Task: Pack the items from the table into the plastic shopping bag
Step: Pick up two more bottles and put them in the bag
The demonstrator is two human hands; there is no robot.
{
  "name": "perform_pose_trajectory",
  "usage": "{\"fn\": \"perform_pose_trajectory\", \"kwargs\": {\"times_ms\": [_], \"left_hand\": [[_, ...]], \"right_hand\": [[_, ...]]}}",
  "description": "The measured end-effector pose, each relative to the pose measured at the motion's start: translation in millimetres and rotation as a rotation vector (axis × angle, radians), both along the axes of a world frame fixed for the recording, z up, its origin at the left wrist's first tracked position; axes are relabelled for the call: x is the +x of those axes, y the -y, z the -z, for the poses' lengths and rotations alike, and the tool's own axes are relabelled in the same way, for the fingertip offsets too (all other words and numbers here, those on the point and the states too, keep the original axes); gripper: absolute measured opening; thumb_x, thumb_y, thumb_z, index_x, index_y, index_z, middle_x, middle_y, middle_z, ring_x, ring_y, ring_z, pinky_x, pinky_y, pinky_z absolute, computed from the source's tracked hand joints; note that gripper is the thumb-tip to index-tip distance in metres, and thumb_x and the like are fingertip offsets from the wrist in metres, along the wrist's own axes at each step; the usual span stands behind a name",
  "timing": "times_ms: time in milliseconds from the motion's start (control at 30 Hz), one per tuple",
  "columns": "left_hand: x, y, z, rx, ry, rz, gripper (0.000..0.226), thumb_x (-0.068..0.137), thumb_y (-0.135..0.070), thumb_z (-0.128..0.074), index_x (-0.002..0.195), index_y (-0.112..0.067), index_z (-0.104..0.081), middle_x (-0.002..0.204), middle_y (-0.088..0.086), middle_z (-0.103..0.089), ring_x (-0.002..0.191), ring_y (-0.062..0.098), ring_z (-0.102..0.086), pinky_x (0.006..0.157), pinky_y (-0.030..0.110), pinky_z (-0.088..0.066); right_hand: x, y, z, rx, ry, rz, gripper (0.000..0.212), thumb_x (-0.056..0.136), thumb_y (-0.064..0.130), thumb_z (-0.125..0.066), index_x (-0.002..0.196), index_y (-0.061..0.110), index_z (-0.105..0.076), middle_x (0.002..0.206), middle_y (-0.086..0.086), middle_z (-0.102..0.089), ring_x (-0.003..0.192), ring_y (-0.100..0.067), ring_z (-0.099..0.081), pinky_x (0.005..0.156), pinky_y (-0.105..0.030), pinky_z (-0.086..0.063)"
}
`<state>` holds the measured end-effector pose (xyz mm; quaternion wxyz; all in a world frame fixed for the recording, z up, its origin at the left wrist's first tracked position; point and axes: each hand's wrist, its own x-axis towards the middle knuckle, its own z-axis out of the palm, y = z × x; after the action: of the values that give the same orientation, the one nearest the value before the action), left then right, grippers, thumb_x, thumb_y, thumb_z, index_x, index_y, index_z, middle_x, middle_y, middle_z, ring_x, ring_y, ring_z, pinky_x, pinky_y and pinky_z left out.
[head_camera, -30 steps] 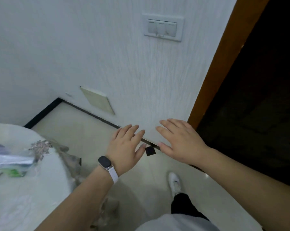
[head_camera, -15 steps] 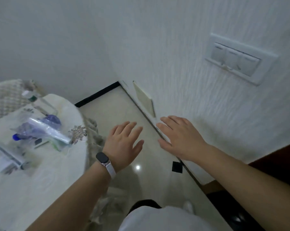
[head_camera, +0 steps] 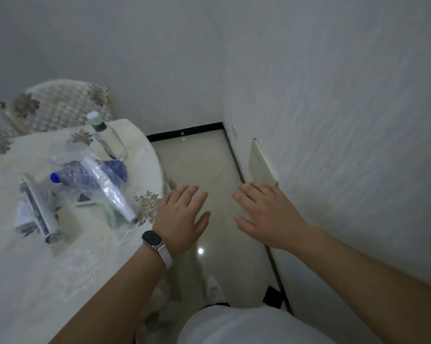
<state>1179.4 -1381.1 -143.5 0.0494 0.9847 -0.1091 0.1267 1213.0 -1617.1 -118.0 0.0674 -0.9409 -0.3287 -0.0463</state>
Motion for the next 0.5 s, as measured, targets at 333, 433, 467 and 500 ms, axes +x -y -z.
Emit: {"fn": "perform_pose_trajectory", "kwargs": {"times_ms": [333, 433, 467, 500], "left_hand": [[75, -129, 10, -0.080, -0.008, -0.270, 0.046, 0.089, -0.045, -0.046, 0.123, -0.019, -0.062, 0.128, 0.010, -0.062, 0.118, 0.032, -0.056, 0.096, 0.045, -0.045], [73, -152, 18, -0.111, -0.032, -0.370, 0.049, 0.088, -0.045, -0.045, 0.124, -0.017, -0.063, 0.127, 0.011, -0.063, 0.116, 0.033, -0.059, 0.094, 0.047, -0.048], [74, -159, 21, -0.122, -0.045, -0.406, 0.049, 0.088, -0.045, -0.045, 0.123, -0.017, -0.063, 0.127, 0.011, -0.063, 0.116, 0.033, -0.059, 0.094, 0.046, -0.049], [75, -165, 24, -0.135, -0.061, -0.441, 0.049, 0.088, -0.046, -0.045, 0.123, -0.017, -0.063, 0.127, 0.011, -0.063, 0.115, 0.033, -0.059, 0.094, 0.046, -0.049]], "right_hand": [[129, -142, -12, -0.060, -0.020, -0.210, 0.055, 0.090, 0.052, -0.040, 0.129, 0.018, -0.057, 0.135, -0.007, -0.057, 0.122, -0.029, -0.052, 0.099, -0.043, -0.042], [149, -173, -6, -0.087, -0.028, -0.282, 0.053, 0.091, 0.052, -0.040, 0.128, 0.019, -0.057, 0.135, -0.005, -0.057, 0.121, -0.027, -0.053, 0.099, -0.042, -0.042], [157, -183, -5, -0.090, -0.036, -0.309, 0.052, 0.091, 0.052, -0.040, 0.128, 0.019, -0.057, 0.134, -0.005, -0.057, 0.121, -0.027, -0.054, 0.099, -0.042, -0.043], [166, -192, -3, -0.084, -0.044, -0.336, 0.052, 0.091, 0.052, -0.040, 0.127, 0.019, -0.057, 0.134, -0.005, -0.057, 0.120, -0.027, -0.054, 0.098, -0.042, -0.043]]}}
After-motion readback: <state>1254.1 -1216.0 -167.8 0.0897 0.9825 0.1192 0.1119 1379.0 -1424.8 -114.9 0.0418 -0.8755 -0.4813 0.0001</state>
